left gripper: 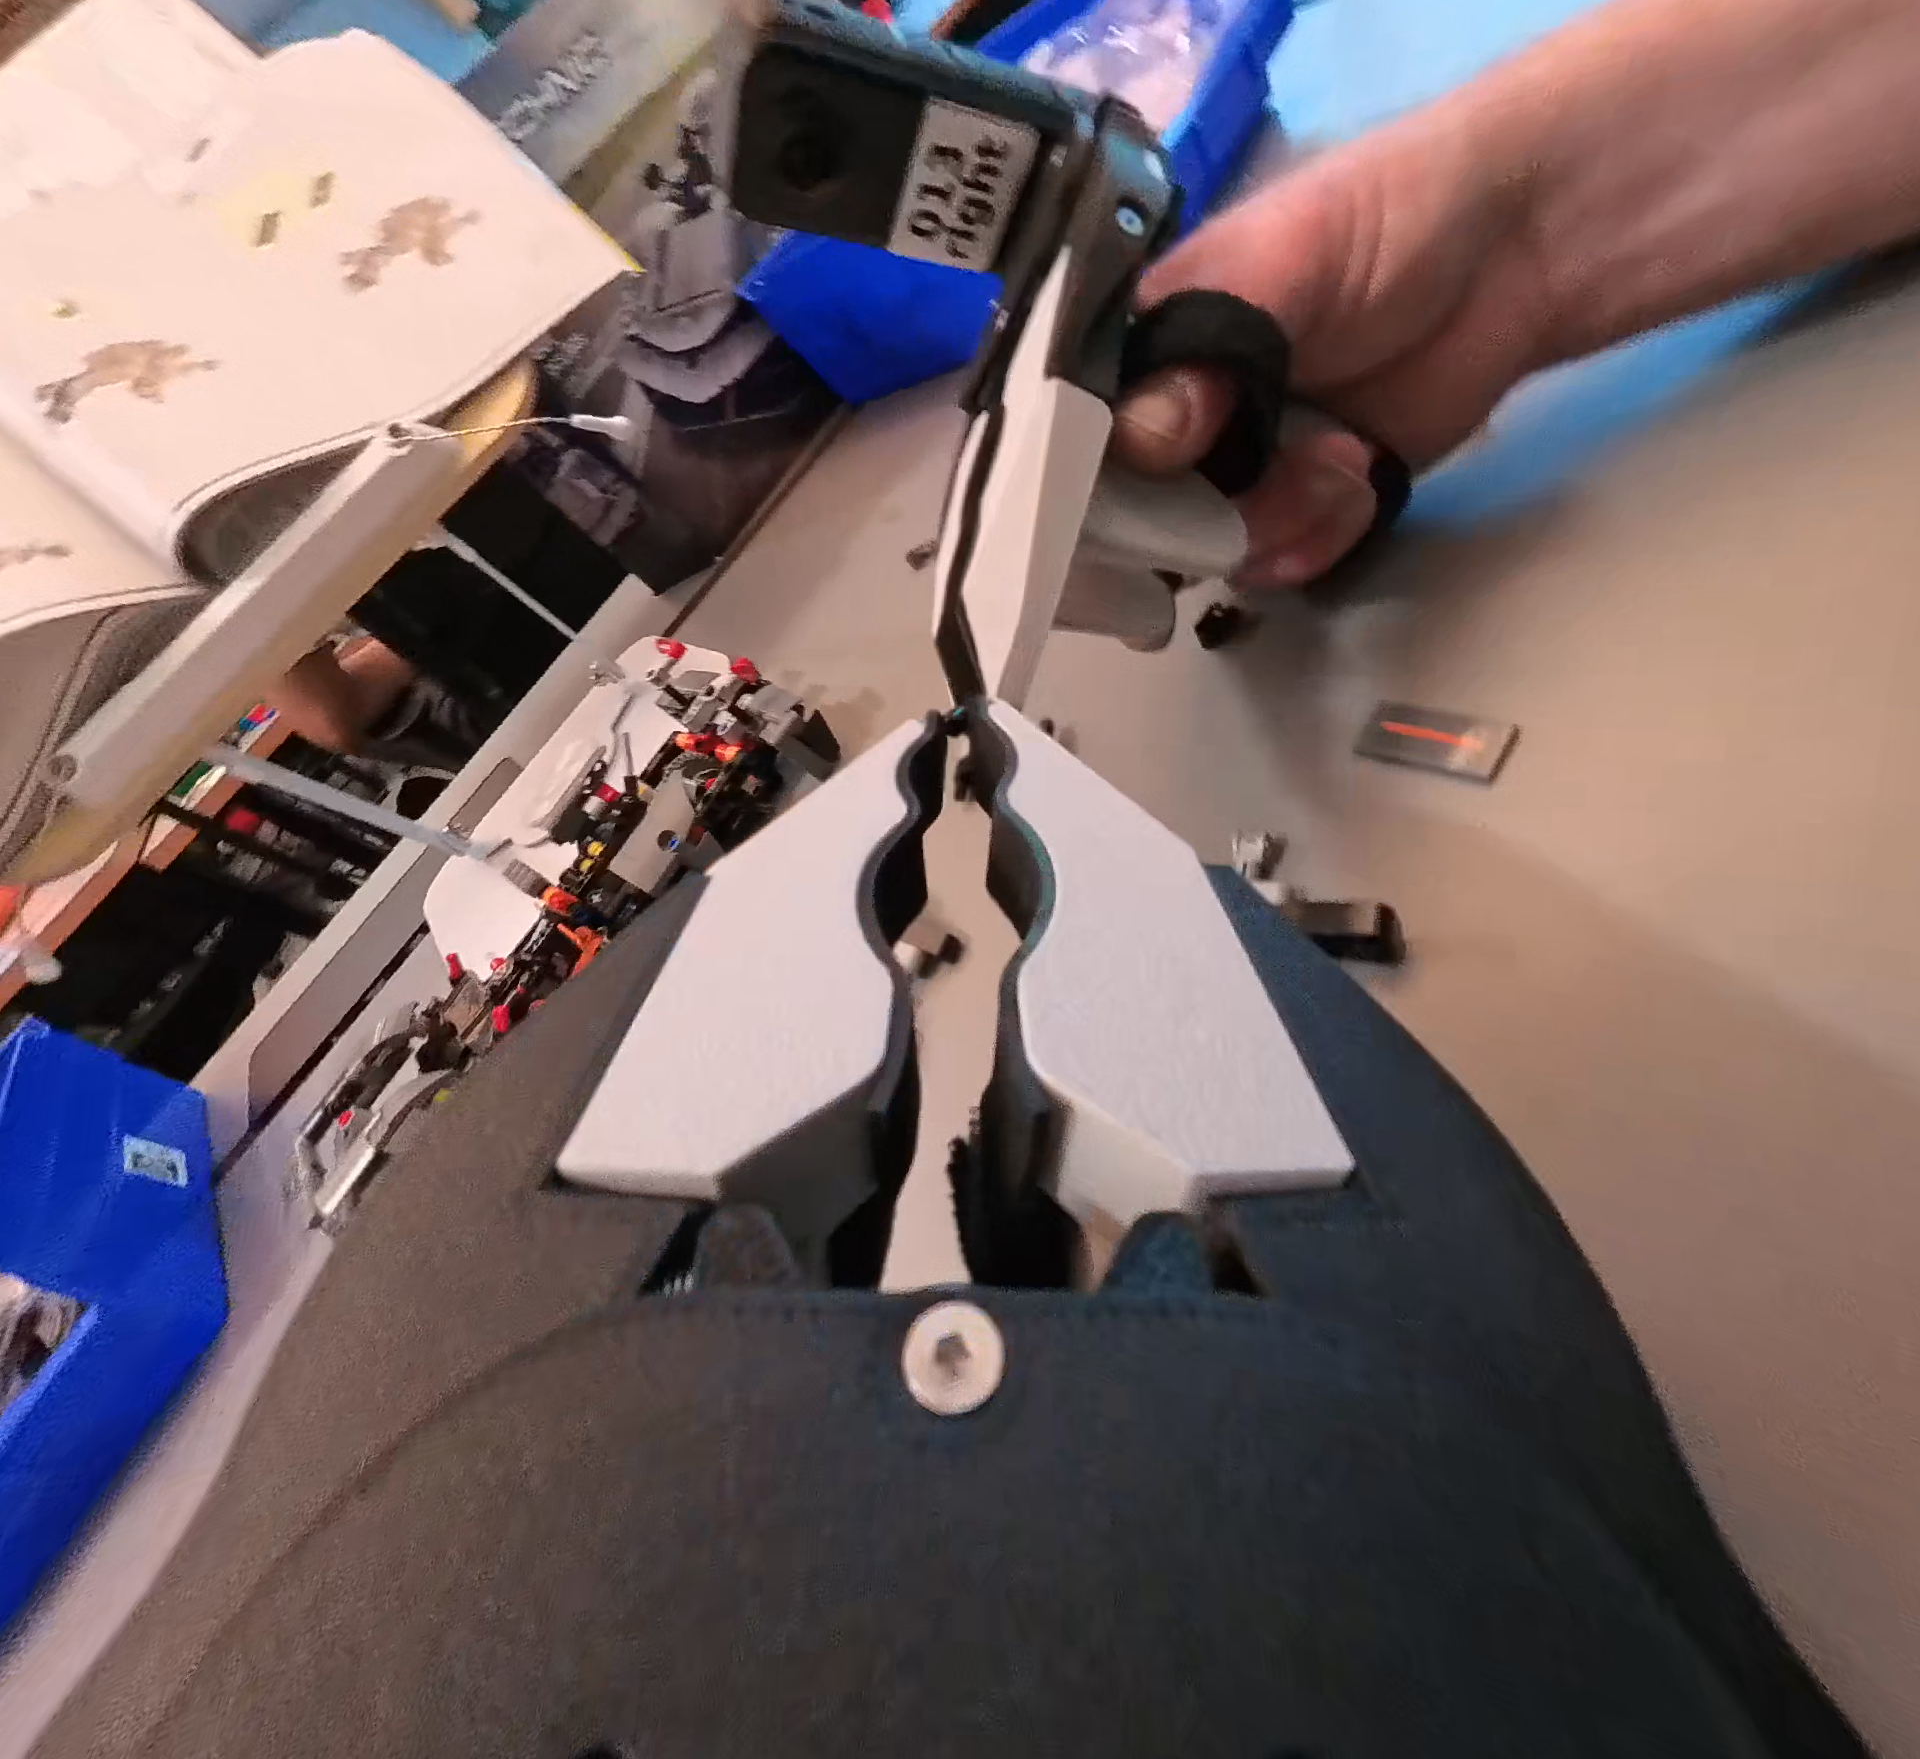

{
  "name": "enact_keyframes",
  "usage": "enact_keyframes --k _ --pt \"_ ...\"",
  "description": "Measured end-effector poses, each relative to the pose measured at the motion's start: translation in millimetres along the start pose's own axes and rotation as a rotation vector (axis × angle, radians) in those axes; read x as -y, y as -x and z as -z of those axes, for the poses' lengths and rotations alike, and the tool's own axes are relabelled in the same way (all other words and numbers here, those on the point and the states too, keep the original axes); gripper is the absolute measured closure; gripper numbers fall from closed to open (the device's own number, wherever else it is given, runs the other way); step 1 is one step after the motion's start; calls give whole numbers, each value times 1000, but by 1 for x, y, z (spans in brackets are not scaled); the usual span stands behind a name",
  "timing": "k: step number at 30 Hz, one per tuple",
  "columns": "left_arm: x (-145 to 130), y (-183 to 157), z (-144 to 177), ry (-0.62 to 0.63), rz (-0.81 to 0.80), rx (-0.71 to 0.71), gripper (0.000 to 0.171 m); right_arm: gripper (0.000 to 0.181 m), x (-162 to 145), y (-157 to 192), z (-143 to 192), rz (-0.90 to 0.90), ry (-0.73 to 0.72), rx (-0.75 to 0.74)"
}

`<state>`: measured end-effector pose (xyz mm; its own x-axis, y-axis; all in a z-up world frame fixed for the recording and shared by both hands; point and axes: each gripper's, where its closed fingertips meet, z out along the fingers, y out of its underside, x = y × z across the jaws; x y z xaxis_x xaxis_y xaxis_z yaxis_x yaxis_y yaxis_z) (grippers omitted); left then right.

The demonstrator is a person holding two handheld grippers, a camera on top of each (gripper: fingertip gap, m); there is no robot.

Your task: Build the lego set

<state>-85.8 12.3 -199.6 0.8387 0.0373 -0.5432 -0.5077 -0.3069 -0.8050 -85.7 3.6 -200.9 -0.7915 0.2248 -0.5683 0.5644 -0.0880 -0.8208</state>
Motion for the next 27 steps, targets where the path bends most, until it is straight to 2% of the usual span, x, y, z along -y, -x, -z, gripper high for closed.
enact_keyframes --k 5,10,18,27 --pt "5 7 1 -32 67 80 170 179 9 2 2 -53 -69 36" --pt "4 5 0 -32 66 62 170 179 8 2 2 -42 -55 22" --pt "4 4 1 -3 -132 52 165 179 1 1 2 -38 -4 19" --pt "0 -8 4 28 -227 -114 162 180 -8 7 0 -65 50 71"
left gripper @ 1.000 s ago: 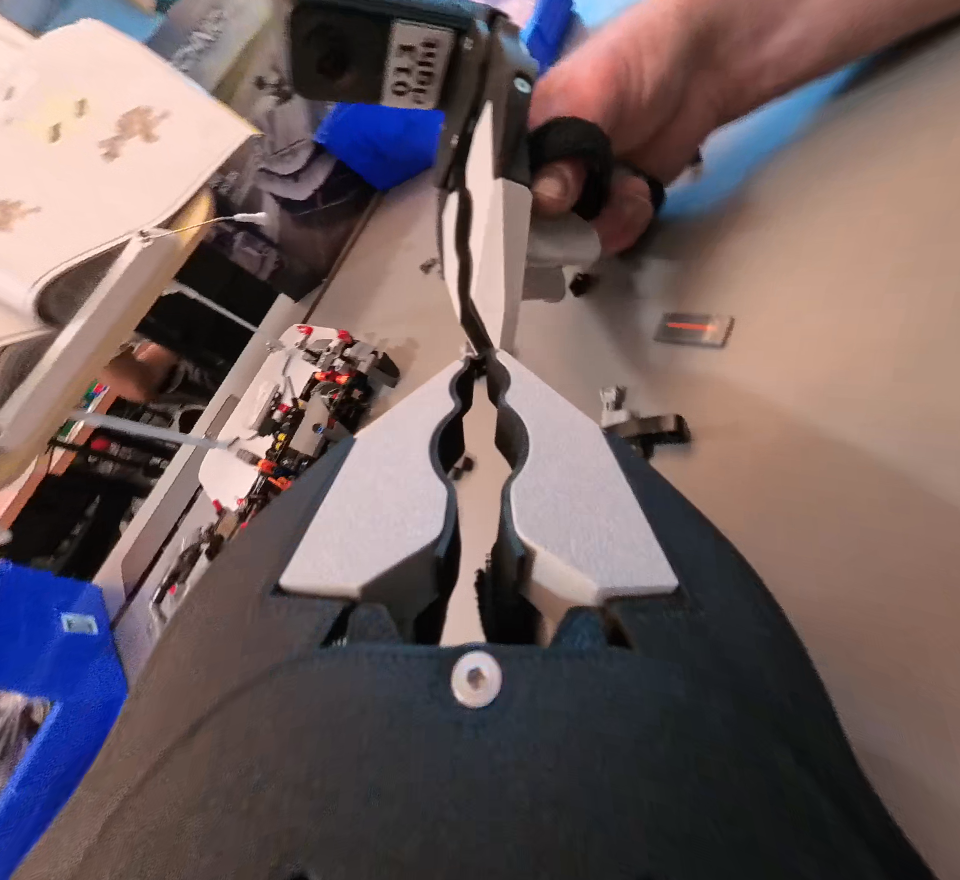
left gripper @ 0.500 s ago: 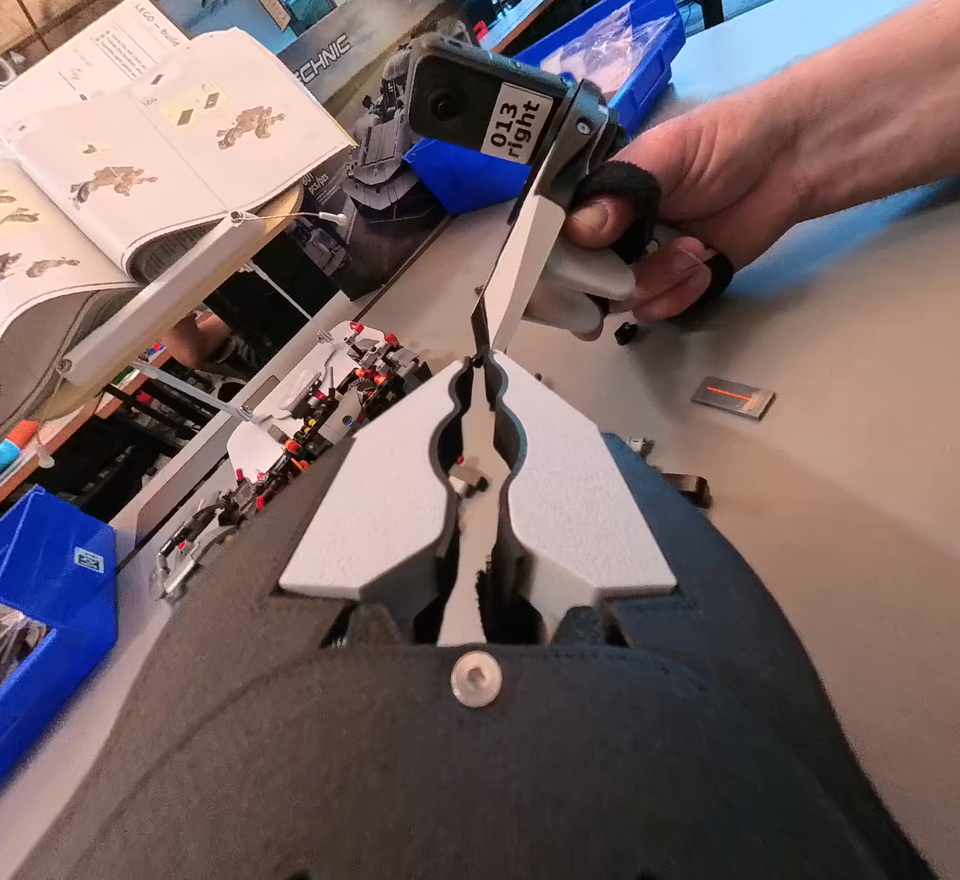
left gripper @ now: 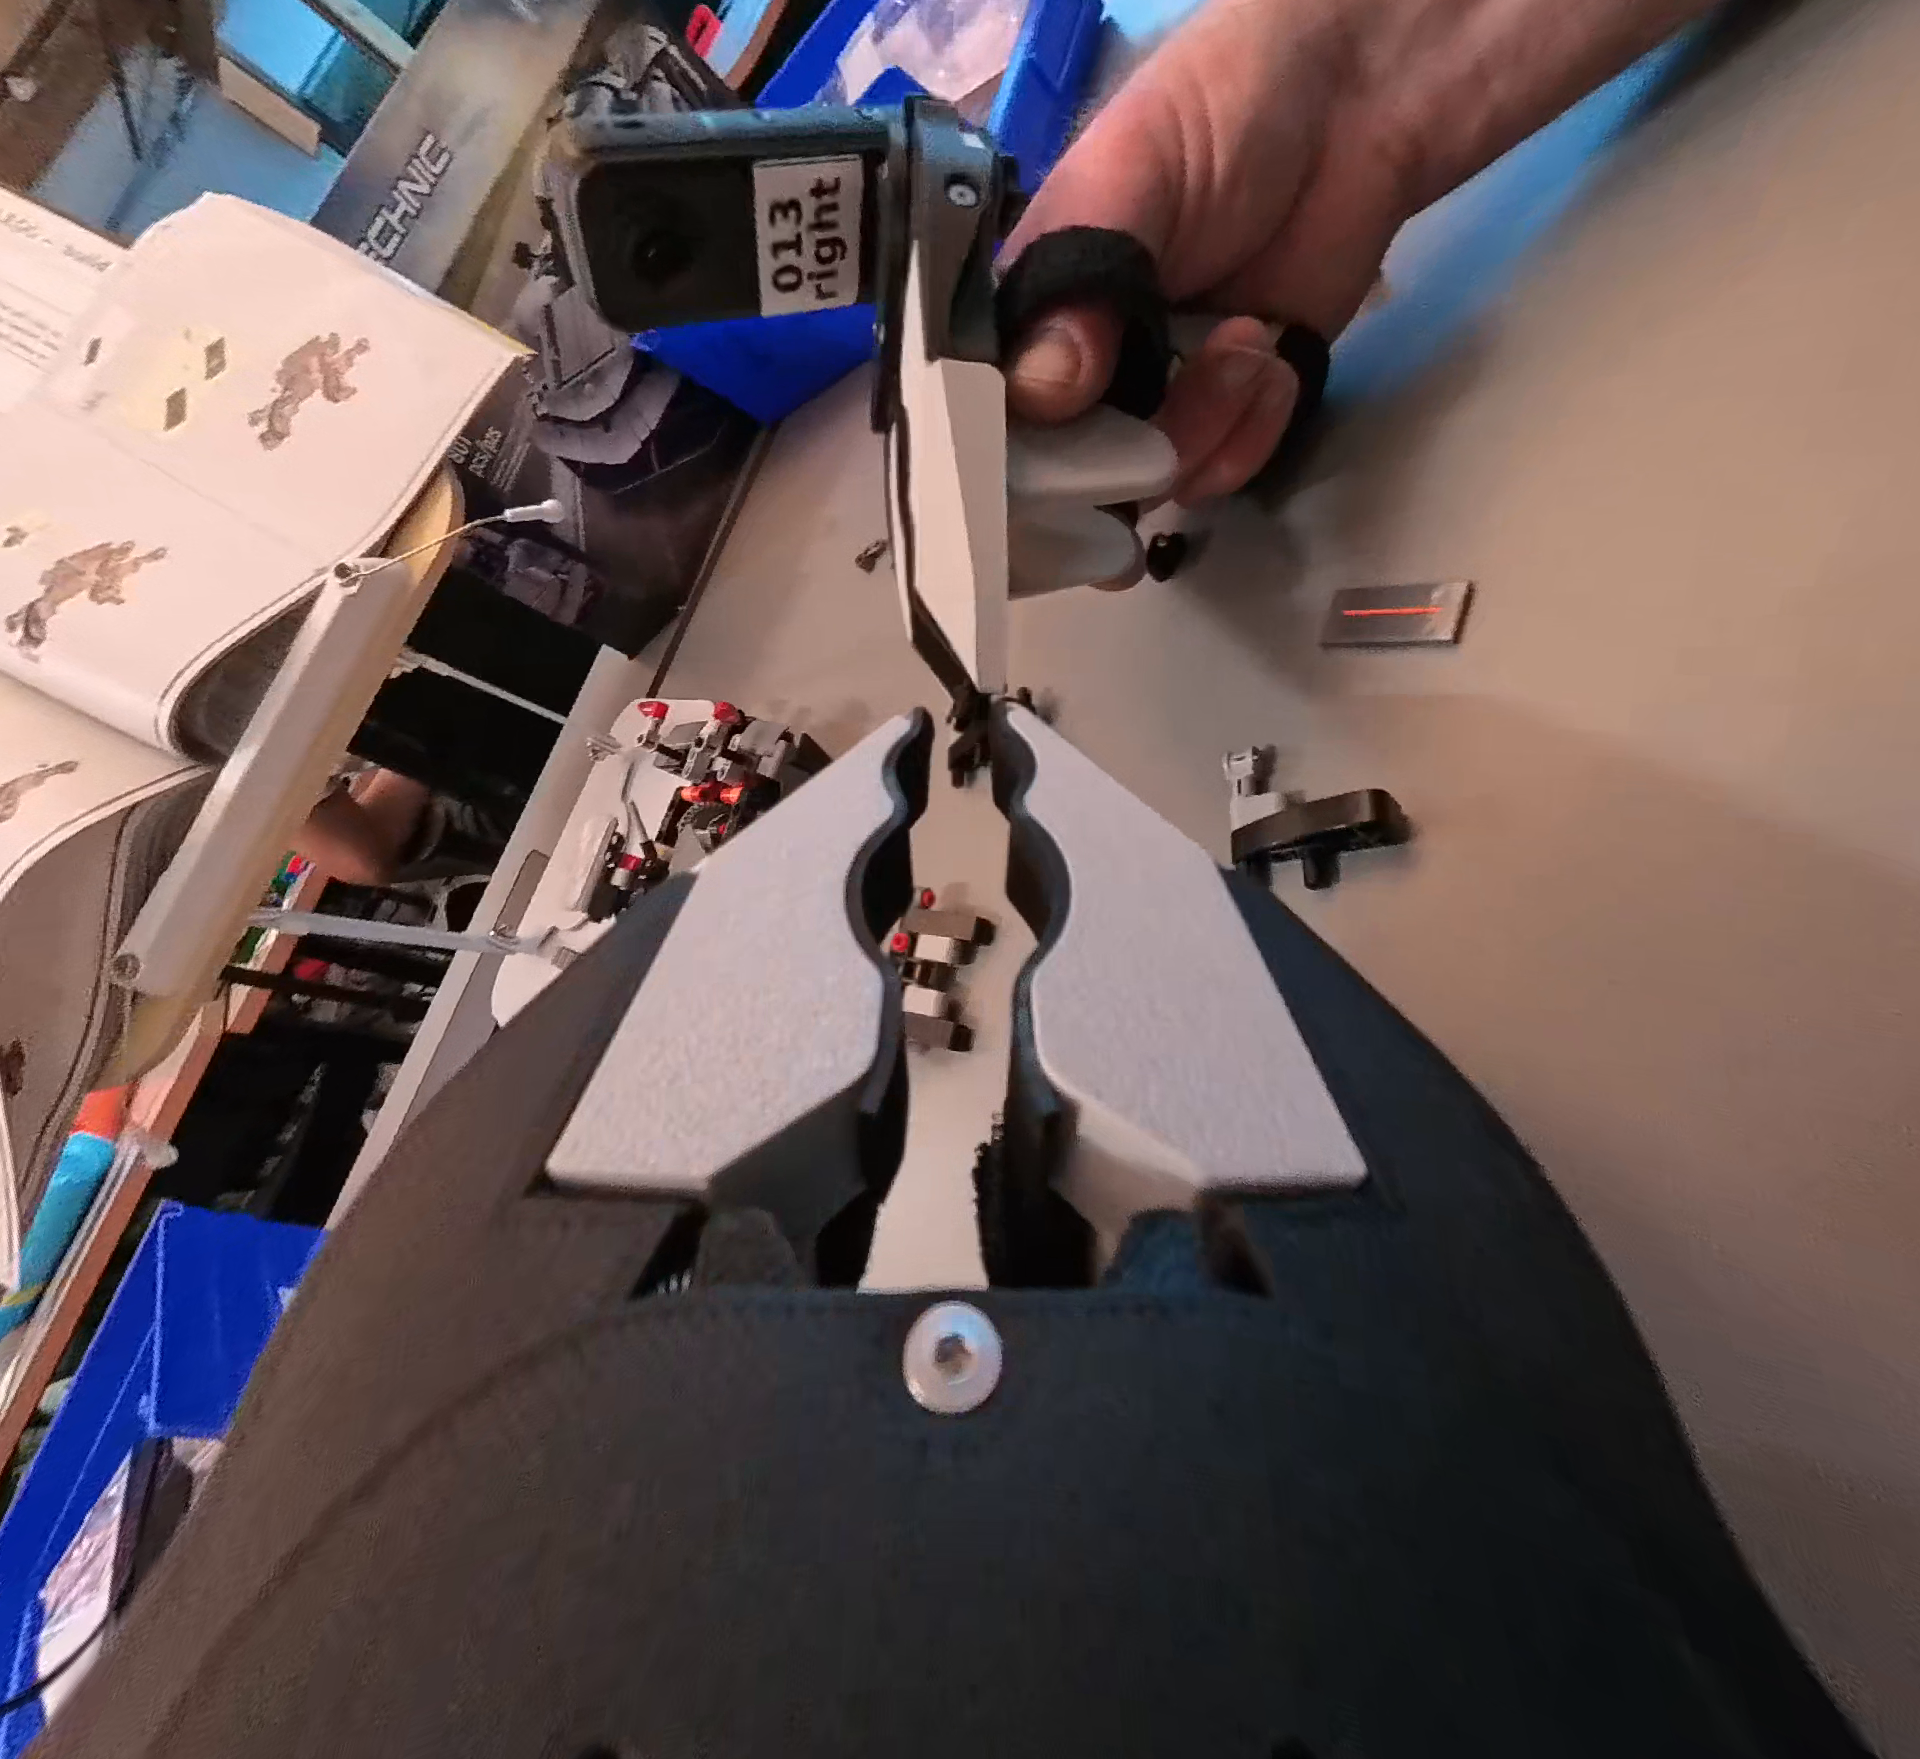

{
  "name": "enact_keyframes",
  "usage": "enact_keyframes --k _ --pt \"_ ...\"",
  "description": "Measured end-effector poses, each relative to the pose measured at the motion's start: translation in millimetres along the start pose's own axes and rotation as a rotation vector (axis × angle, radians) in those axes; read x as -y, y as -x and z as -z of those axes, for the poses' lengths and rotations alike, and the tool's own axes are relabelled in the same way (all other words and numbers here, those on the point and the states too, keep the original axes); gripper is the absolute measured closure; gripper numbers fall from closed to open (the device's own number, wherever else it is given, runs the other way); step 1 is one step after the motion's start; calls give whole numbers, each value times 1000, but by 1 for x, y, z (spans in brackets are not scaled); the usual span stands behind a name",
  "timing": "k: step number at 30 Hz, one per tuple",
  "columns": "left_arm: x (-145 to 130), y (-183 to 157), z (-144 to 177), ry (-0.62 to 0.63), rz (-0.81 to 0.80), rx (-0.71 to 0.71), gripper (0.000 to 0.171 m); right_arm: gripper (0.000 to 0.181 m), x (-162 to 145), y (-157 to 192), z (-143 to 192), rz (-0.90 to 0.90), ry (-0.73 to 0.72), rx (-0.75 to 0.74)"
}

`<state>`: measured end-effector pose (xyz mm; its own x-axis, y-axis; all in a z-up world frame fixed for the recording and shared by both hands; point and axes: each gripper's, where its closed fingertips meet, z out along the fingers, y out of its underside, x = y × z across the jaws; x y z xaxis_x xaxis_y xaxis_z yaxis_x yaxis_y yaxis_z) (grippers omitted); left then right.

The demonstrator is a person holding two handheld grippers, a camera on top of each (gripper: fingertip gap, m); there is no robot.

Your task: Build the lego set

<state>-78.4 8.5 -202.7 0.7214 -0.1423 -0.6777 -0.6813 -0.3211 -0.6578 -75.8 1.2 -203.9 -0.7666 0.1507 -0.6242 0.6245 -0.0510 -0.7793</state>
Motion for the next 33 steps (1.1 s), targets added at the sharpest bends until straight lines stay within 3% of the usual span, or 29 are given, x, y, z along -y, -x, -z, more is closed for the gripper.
enact_keyframes --k 6,14,29,33 --pt "0 -5 -2 3 -9 -31 169 180 -1 1 -1 -22 -2 23" --pt "-1 12 -3 22 21 99 169 180 12 -4 5 -62 -101 20" --pt "-4 9 -9 58 -26 123 169 180 14 -7 6 -56 -116 -8" --pt "-17 8 -5 129 89 75 154 180 11 -15 10 -30 -87 -69"
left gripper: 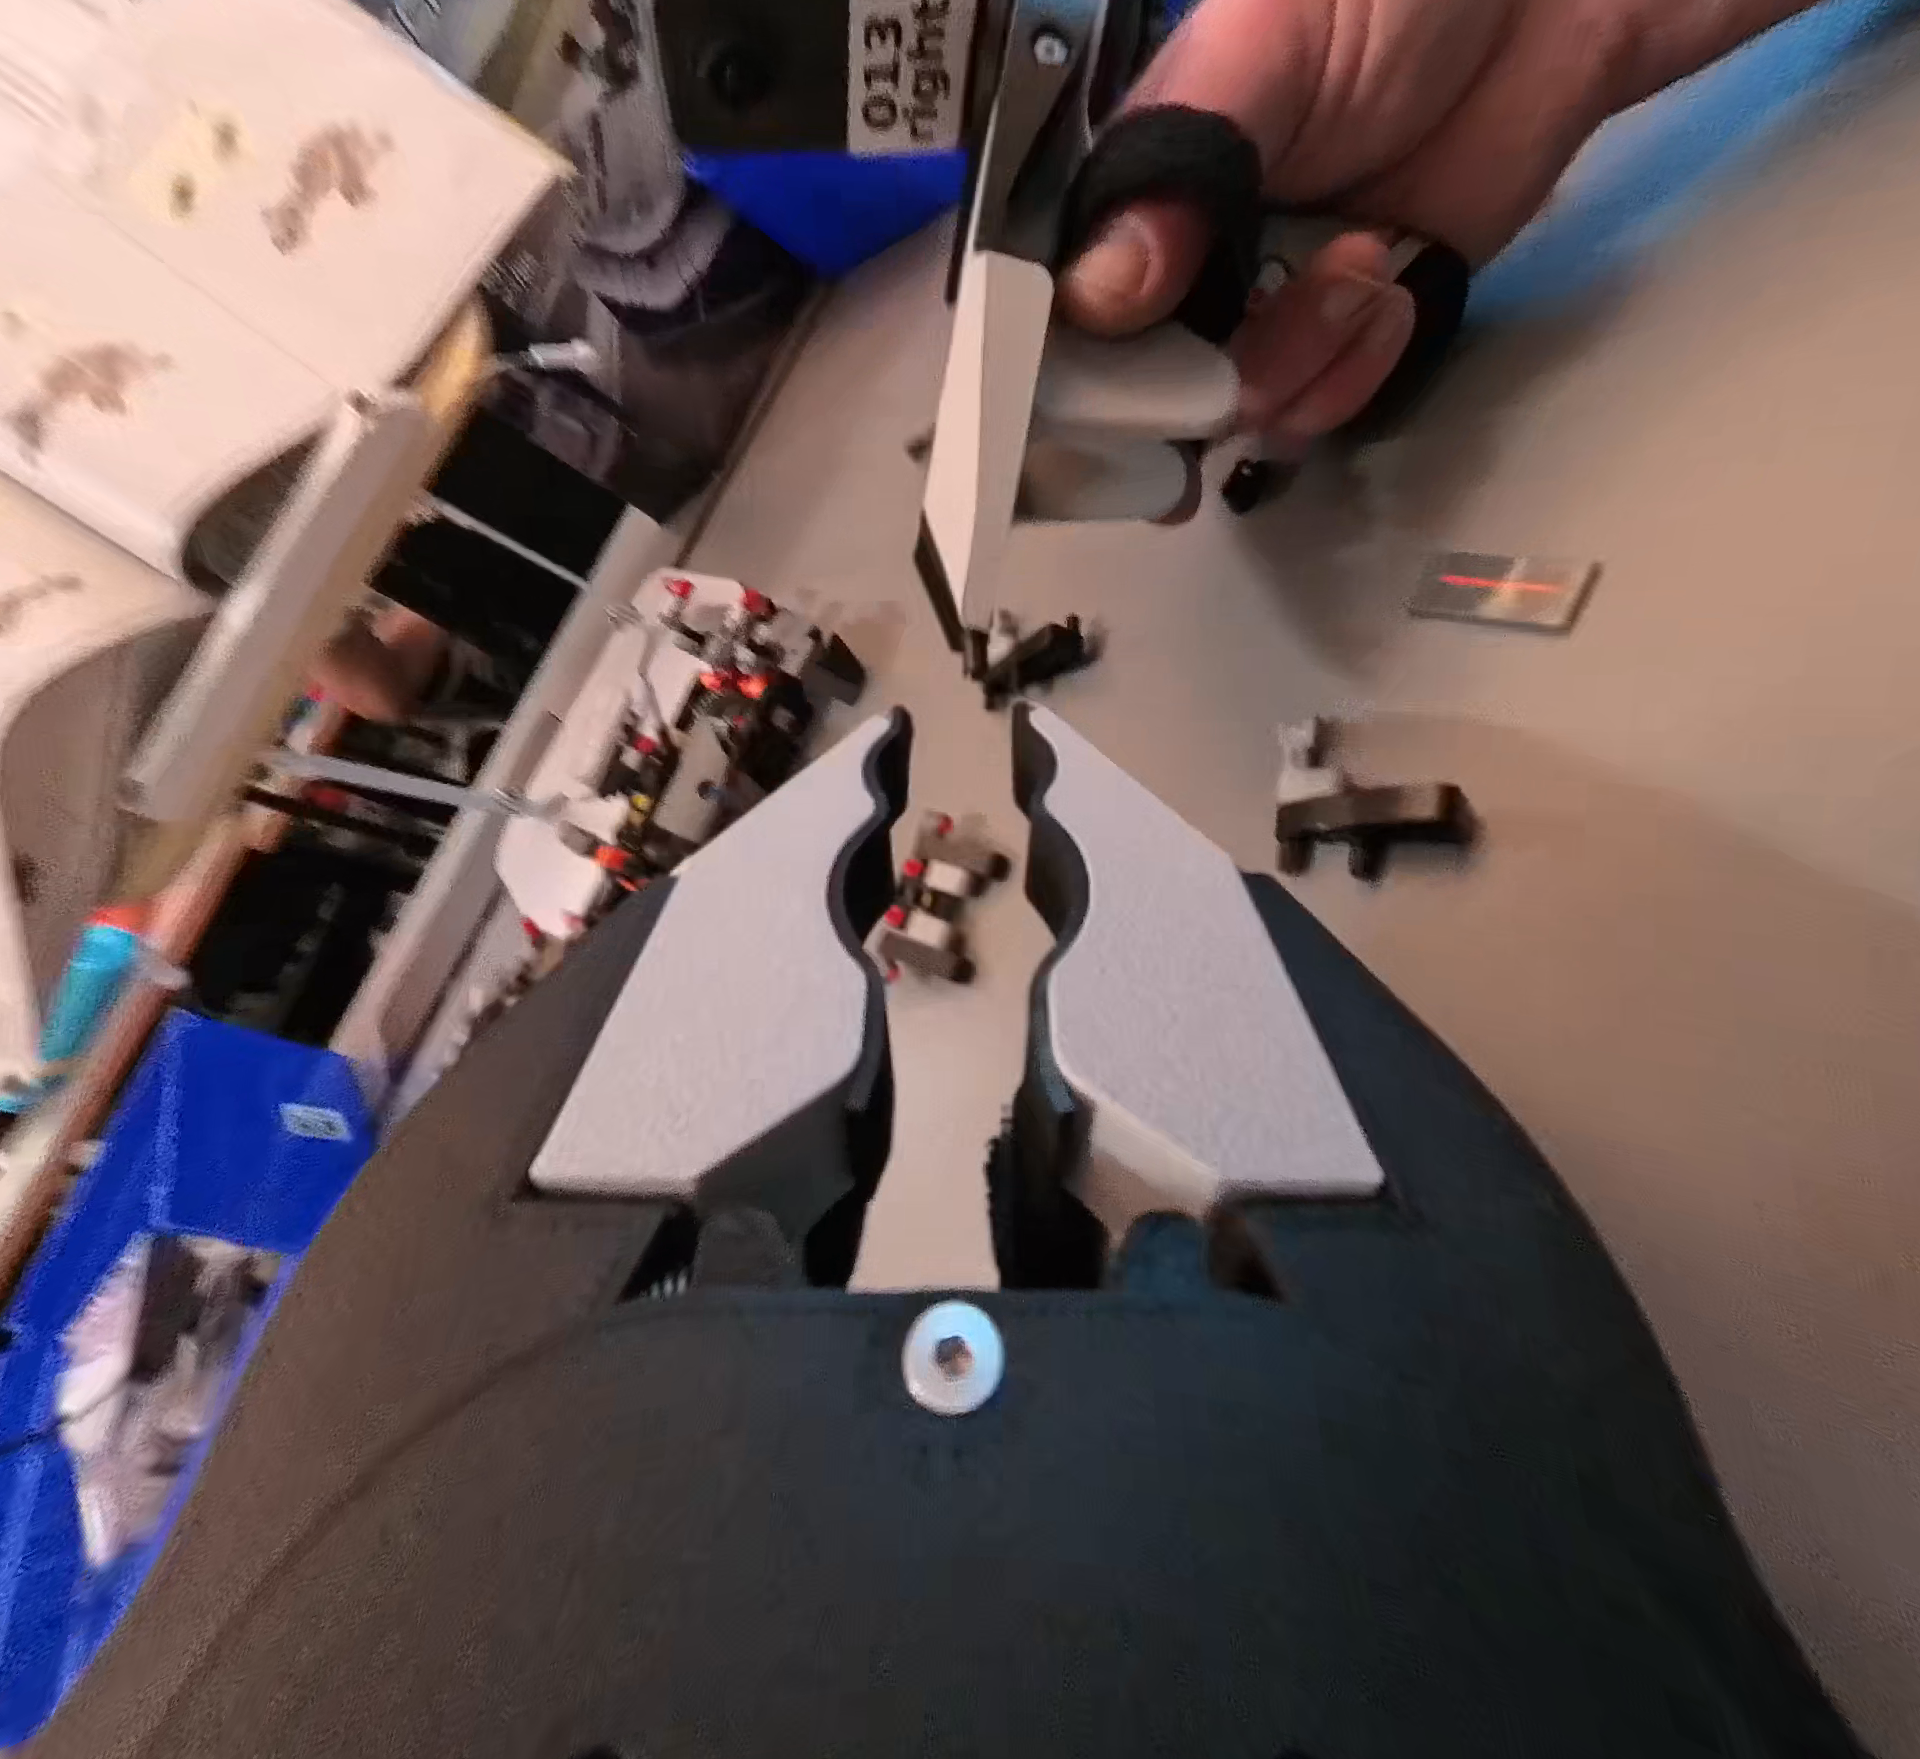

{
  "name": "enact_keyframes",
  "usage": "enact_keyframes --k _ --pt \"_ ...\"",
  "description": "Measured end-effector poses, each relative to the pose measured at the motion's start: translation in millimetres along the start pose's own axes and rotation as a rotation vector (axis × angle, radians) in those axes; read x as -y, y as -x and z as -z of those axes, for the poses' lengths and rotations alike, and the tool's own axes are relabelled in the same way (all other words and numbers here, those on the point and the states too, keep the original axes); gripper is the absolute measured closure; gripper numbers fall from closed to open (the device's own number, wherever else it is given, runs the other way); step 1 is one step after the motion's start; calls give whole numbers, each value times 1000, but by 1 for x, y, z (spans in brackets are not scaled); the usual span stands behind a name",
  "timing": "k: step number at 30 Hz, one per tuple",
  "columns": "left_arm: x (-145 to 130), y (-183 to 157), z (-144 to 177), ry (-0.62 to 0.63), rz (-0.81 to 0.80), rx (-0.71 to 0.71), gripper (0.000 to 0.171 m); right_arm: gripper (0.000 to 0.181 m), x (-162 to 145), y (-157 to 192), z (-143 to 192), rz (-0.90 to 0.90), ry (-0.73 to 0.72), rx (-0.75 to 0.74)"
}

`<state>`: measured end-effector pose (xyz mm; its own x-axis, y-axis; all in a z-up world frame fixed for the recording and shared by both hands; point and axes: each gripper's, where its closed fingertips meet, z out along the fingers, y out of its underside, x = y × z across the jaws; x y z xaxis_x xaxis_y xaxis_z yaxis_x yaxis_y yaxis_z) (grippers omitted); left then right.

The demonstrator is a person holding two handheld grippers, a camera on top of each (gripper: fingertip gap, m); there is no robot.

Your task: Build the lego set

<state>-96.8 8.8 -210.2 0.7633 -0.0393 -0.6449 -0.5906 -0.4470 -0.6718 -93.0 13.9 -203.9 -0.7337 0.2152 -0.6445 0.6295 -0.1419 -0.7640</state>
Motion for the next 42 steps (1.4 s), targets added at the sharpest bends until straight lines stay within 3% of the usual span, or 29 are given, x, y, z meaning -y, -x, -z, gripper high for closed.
enact_keyframes --k 5,10,19,24,32,42 --pt "-29 -22 8 137 164 -139 149 179 -4 -4 0 9 29 -29" --pt "-52 -34 4 238 234 -160 150 179 -6 -5 0 12 43 -33" --pt "-66 -43 -15 331 145 -152 166 180 -8 -7 0 21 55 -54" --pt "-59 -39 -14 270 160 -138 167 180 -11 -10 -2 71 77 -96" --pt "-15 -12 -4 -32 372 -142 167 179 -3 -7 -5 199 48 -151" --pt "-3 -4 -5 -123 427 -162 167 179 2 -2 -4 251 21 -155"
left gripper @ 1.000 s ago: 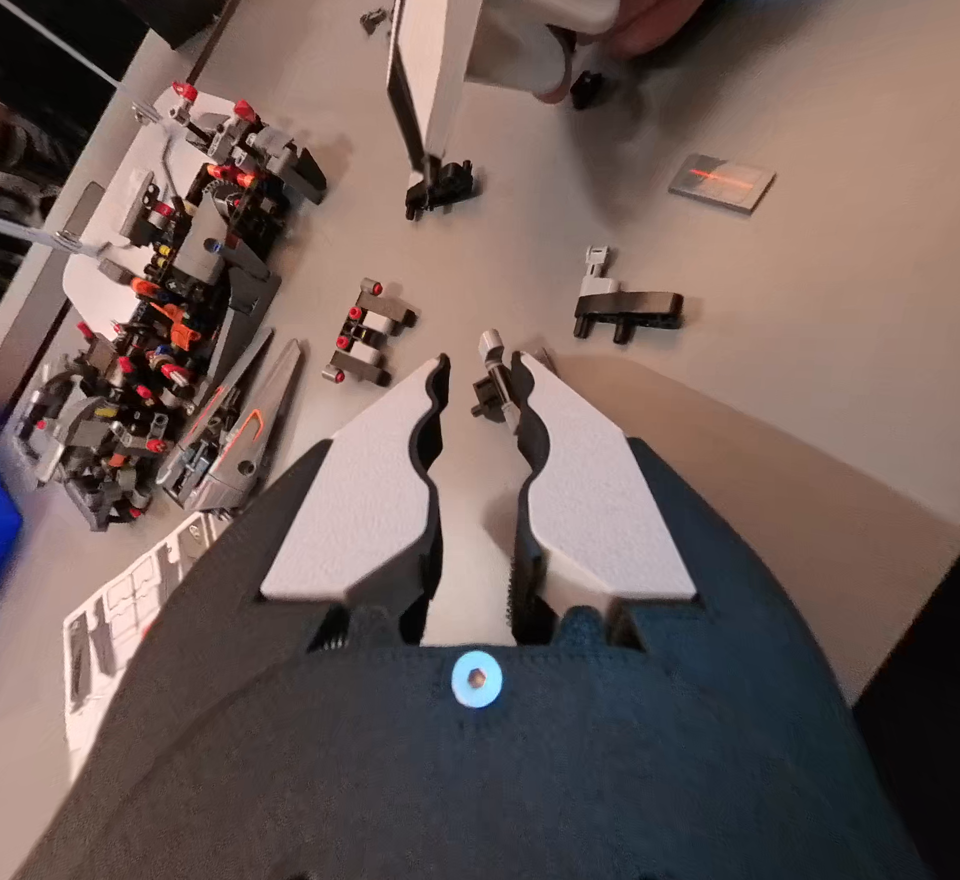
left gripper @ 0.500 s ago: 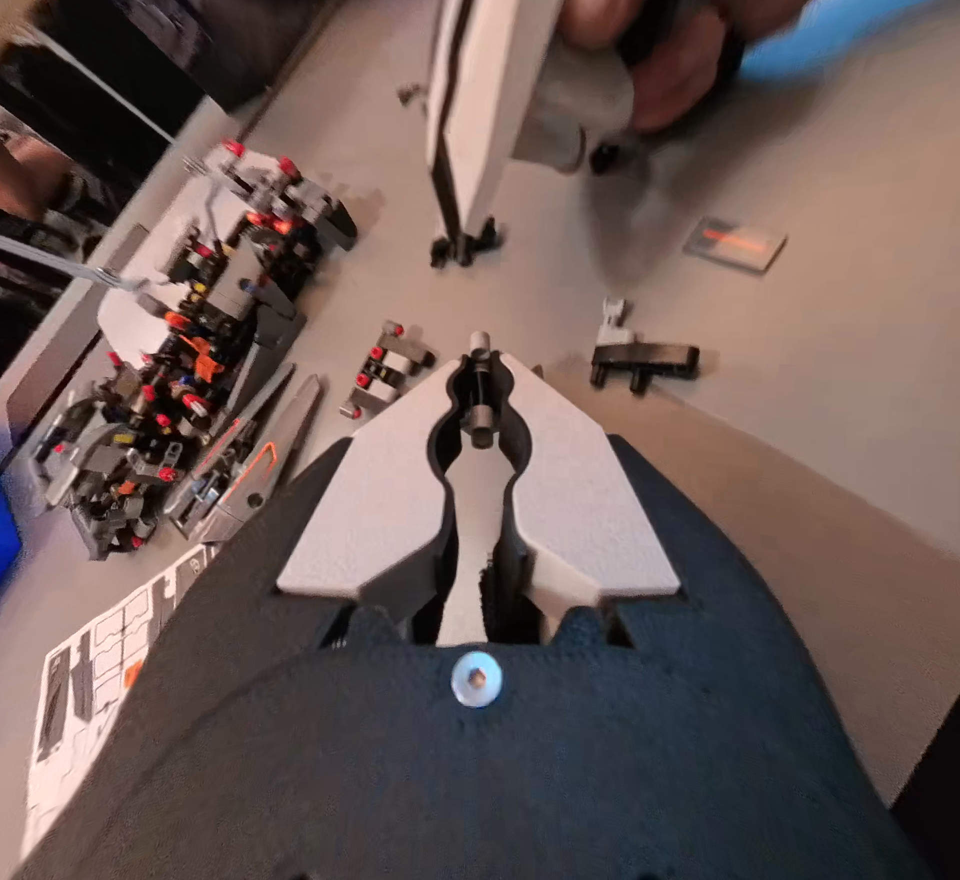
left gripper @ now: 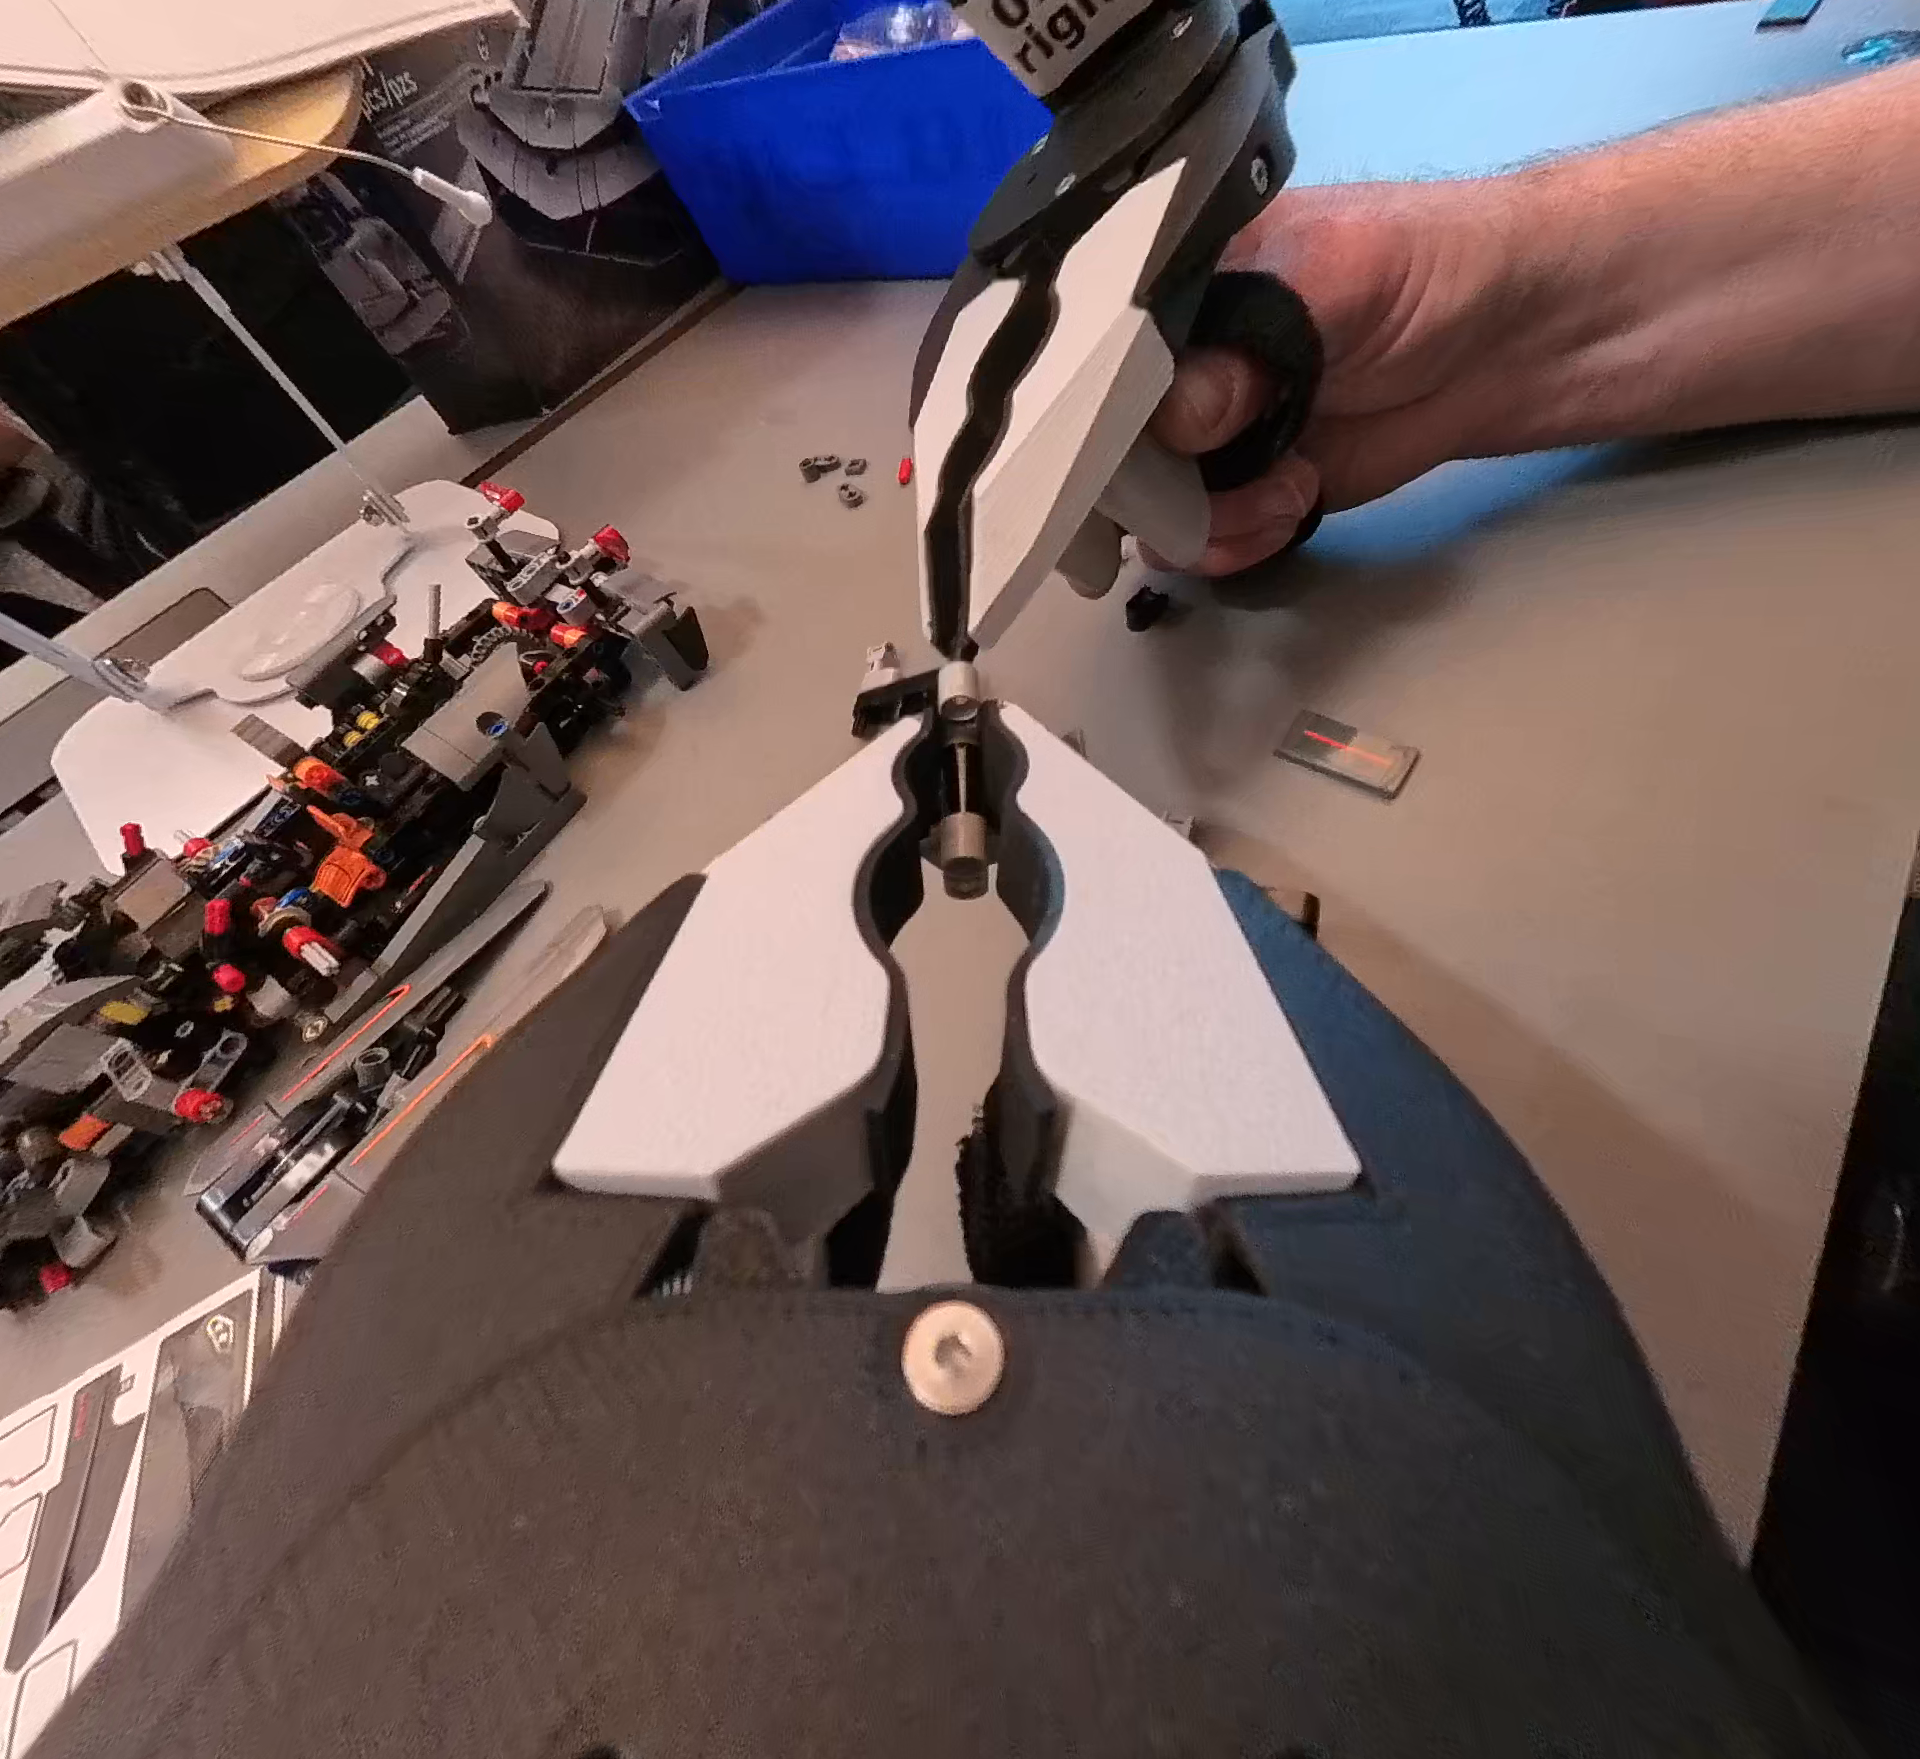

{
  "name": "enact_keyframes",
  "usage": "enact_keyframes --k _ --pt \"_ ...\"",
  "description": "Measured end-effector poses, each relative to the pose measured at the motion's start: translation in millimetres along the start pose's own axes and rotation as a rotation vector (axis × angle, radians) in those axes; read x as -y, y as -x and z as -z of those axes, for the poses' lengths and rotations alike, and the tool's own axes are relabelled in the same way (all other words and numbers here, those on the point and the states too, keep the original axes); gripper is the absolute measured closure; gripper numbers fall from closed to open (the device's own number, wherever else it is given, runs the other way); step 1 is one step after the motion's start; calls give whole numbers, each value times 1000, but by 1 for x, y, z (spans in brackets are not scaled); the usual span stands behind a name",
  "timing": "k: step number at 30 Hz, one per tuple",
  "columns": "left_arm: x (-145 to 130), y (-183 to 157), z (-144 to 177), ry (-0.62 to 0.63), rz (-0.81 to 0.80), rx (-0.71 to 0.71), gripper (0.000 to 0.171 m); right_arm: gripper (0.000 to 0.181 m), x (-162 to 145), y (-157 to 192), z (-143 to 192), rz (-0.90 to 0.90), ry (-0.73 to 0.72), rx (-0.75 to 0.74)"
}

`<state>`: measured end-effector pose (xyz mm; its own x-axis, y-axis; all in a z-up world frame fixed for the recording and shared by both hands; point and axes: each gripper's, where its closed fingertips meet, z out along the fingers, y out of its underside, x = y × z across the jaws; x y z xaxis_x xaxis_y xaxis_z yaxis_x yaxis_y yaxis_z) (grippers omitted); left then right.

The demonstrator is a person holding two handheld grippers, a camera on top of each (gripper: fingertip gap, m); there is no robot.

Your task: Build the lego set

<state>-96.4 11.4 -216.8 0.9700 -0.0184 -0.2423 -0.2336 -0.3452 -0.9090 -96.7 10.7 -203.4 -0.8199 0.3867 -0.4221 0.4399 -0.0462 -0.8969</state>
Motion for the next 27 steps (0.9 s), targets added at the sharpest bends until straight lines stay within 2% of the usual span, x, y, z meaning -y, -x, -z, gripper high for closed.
enact_keyframes --k 16,27 --pt "7 1 1 -22 -7 -12 167 180 8 6 1 115 -16 -41" --pt "10 -2 2 19 -116 -34 166 180 9 14 2 150 -12 -19"
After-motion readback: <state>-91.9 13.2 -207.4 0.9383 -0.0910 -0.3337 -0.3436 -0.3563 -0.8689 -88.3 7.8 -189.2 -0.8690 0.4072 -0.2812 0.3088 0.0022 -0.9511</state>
